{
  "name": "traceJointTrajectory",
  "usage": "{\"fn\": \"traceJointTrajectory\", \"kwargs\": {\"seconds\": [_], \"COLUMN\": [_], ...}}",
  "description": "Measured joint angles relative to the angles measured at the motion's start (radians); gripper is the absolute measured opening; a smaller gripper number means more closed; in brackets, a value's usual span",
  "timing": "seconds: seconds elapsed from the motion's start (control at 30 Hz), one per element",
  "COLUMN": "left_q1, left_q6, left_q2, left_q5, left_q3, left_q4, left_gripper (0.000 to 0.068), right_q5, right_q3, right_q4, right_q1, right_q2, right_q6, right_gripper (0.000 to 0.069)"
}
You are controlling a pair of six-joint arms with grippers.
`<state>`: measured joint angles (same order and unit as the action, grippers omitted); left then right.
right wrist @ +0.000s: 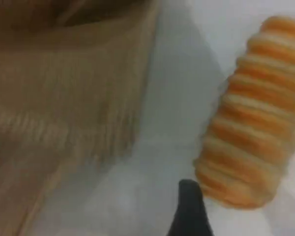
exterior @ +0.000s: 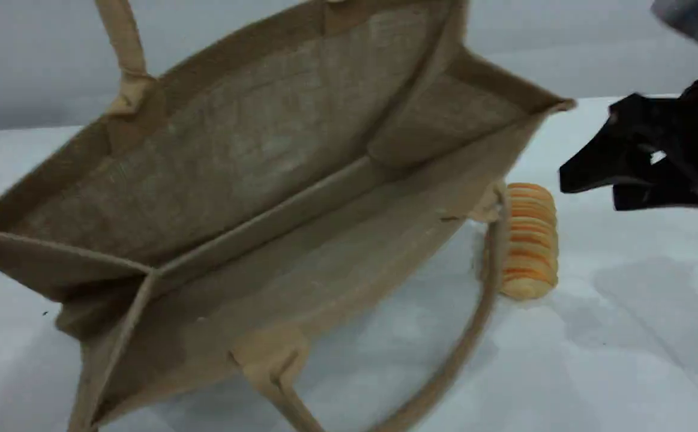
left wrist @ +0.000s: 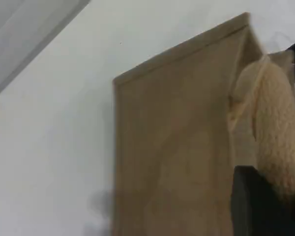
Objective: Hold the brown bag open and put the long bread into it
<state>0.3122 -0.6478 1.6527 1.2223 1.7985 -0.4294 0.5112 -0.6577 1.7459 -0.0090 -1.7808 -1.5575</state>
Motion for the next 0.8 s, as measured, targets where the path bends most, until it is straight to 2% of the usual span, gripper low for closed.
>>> {"fn": "traceJointTrajectory", "kwargs": {"seconds": [0.17, 0.33, 0.67, 0.8], "left_q1": [0.000, 0.000, -0.001, -0.001], "left_q6": [0.024, 0.068, 0.044, 0.044], "left_q2": [0.000, 0.000, 0.000, 0.000], "left_q5": [-0.017, -0.031, -0.051, -0.048], "left_q3": [0.000, 0.000, 0.000, 0.000], "left_q4": [0.019, 0.090, 0.057, 0.051], "left_gripper": [0.0088, 0.0088, 0.0088, 0.0088], "right_q5": [-0.025, -0.029, -0.012, -0.086], "right_q3": [-0.052, -0.098, -0.205, -0.250], "right_q4": [0.000, -0.001, -0.001, -0.001], "right_q1": [0.000, 0.000, 0.024, 0.068], "right_q2": [-0.087, -0.139, -0.210, -0.248], "right_q6": [-0.014, -0.014, -0.012, -0.012], "right_gripper": [0.0458, 0.0458, 0.0458, 0.0458]}}
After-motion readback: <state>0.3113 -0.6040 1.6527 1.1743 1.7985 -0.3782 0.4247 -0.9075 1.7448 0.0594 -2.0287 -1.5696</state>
